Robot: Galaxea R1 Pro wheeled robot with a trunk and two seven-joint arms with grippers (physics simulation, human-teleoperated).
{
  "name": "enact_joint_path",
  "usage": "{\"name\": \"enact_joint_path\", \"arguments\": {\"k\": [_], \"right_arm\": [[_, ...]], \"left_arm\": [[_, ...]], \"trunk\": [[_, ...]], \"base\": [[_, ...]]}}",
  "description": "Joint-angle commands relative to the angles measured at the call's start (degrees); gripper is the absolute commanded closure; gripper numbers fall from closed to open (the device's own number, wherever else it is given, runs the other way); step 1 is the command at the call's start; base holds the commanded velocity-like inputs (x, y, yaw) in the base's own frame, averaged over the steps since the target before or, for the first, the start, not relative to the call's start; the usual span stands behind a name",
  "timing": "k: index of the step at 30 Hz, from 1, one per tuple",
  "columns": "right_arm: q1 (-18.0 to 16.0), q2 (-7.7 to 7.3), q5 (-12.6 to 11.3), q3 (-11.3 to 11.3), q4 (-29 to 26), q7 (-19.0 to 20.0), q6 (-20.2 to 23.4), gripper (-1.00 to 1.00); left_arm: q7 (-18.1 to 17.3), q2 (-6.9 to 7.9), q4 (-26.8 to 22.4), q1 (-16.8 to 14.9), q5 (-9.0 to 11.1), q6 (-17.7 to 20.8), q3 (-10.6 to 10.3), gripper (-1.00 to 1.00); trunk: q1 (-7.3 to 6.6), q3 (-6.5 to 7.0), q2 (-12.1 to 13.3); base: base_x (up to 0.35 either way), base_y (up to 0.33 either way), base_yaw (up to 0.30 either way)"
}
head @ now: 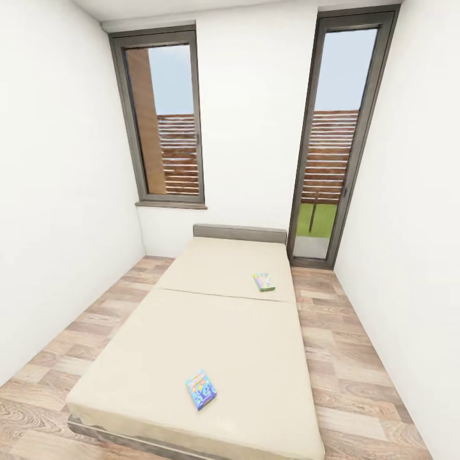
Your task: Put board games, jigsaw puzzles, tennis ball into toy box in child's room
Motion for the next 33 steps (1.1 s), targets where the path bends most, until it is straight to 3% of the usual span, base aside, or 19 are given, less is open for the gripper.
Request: {"name": "enact_joint_path", "arguments": {"k": [1, 17, 33], "right_arm": [[0.0, 0.0, 0.0, 0.0, 0.0, 0.0, 0.0, -1.0], [0.0, -0.65, 0.1, -0.1, -0.3, 0.0, -0.1, -1.0], [0.0, 0.17, -0.3, -0.4, -0.3, 0.0, -0.1, -1.0]], "left_arm": [[0.1, 0.0, -0.1, 0.0, 0.0, -0.2, 0.5, -1.0], [0.2, 0.14, -0.7, 0.0, 0.0, -0.2, 1.0, -1.0], [-0.1, 0.09, -0.8, 0.0, 0.0, -0.1, 1.0, -1.0]], "trunk": [[0.03, -0.06, -0.1], [0.03, -0.06, -0.1], [0.03, -0.06, -0.1]], "base": [[0.0, 0.0, 0.0], [0.0, 0.0, 0.0], [0.0, 0.0, -0.001]]}}
